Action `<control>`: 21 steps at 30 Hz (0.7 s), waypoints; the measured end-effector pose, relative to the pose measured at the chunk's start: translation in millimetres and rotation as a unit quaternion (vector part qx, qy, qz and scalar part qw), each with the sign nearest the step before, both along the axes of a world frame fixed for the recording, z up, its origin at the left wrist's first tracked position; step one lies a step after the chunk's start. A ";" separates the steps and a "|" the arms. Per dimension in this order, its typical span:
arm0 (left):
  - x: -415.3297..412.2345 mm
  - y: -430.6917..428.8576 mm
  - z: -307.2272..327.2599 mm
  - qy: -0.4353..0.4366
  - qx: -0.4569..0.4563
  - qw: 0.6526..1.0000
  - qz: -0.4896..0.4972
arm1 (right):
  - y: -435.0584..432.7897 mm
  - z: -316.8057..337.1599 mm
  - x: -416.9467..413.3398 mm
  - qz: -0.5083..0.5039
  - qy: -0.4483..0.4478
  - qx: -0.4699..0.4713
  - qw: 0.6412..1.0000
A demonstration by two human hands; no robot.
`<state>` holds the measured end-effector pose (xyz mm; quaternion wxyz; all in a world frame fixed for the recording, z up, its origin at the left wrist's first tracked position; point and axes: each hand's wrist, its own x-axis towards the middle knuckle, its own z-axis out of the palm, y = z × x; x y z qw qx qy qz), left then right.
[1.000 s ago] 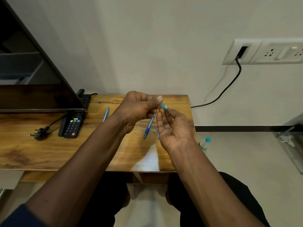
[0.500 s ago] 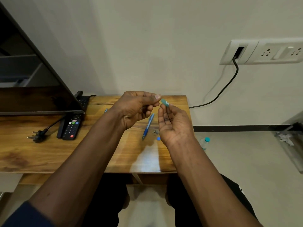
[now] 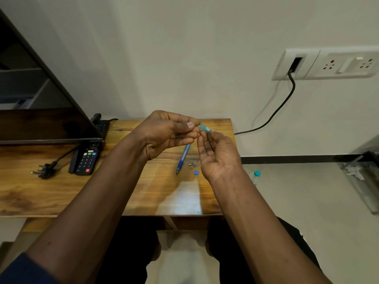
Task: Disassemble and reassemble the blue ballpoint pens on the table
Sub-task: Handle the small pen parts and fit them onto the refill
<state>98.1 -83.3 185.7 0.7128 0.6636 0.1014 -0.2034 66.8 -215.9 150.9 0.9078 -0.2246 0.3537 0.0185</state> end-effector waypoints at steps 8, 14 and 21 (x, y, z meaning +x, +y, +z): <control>0.5 2.2 0.3 0.002 0.030 0.999 0.015 | 2.8 -1.4 -0.2 0.011 -0.016 -0.037 0.999; 0.3 5.2 1.8 0.016 0.033 0.999 0.015 | 3.6 1.9 0.1 0.024 -0.014 -0.070 0.997; -1.7 9.1 -1.0 0.028 0.026 0.999 0.020 | 4.8 1.6 -0.1 0.066 -0.021 -0.058 0.996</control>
